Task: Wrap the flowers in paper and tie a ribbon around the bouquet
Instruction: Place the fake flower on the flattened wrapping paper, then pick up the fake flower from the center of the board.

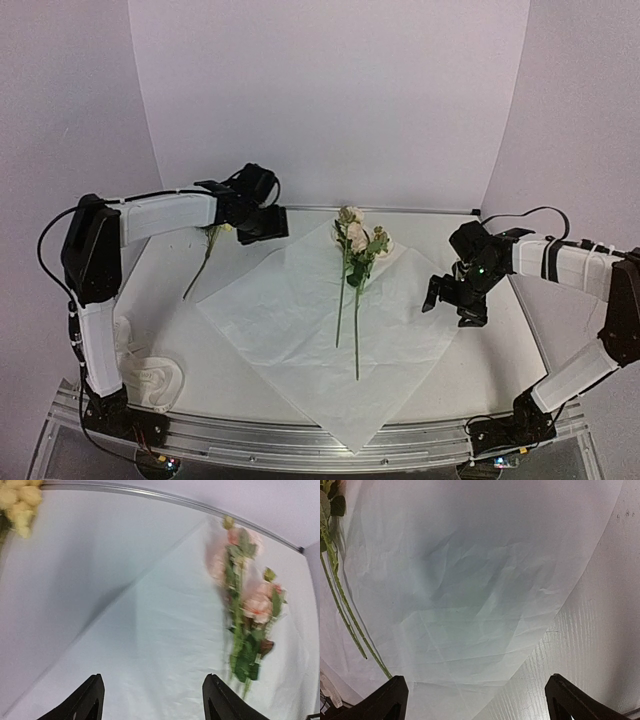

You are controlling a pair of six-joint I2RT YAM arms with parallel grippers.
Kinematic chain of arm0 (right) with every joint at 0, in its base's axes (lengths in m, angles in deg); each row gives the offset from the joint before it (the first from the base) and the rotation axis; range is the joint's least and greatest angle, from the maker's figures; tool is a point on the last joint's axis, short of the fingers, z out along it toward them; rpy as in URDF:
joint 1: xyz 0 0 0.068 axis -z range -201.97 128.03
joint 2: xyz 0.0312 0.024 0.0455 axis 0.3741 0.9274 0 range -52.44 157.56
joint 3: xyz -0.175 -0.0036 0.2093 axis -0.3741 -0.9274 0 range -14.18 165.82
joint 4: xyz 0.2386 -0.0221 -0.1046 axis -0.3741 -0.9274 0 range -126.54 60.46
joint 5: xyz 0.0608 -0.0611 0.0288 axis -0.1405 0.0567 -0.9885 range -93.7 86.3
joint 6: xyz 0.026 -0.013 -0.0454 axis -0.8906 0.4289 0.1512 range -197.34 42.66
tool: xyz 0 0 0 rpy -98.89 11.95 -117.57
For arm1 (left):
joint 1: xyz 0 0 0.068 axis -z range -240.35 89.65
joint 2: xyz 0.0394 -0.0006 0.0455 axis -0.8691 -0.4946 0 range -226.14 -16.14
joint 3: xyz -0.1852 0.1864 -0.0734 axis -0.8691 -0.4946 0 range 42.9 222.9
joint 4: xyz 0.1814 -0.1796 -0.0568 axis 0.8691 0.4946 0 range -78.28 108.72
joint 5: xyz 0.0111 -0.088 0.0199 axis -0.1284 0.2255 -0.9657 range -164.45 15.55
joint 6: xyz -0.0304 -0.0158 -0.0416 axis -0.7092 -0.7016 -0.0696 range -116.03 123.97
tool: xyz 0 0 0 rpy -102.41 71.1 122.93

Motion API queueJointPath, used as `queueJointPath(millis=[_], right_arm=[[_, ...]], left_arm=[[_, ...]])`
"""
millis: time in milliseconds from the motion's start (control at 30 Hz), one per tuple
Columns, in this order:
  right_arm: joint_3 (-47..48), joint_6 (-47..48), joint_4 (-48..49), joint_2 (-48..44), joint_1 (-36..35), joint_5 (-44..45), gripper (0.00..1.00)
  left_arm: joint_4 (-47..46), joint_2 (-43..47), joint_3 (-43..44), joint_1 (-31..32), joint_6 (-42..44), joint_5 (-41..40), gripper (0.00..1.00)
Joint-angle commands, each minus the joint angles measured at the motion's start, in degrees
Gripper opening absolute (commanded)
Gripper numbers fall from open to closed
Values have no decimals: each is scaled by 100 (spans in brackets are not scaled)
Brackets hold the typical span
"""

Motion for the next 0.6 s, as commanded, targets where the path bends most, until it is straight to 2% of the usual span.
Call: queueJointPath(millis=[0, 333, 567], right_arm=[[176, 98, -44, 53, 17, 15, 98], [268, 146, -35, 113, 18, -36, 98], [240, 186, -35, 58, 18, 15, 98]], left_arm=[[-307, 505, -752, -902, 1046, -325, 69], [-337, -151, -460, -2106, 2143, -174, 66], [-432, -1008, 2, -2562, 2607, 184, 64]])
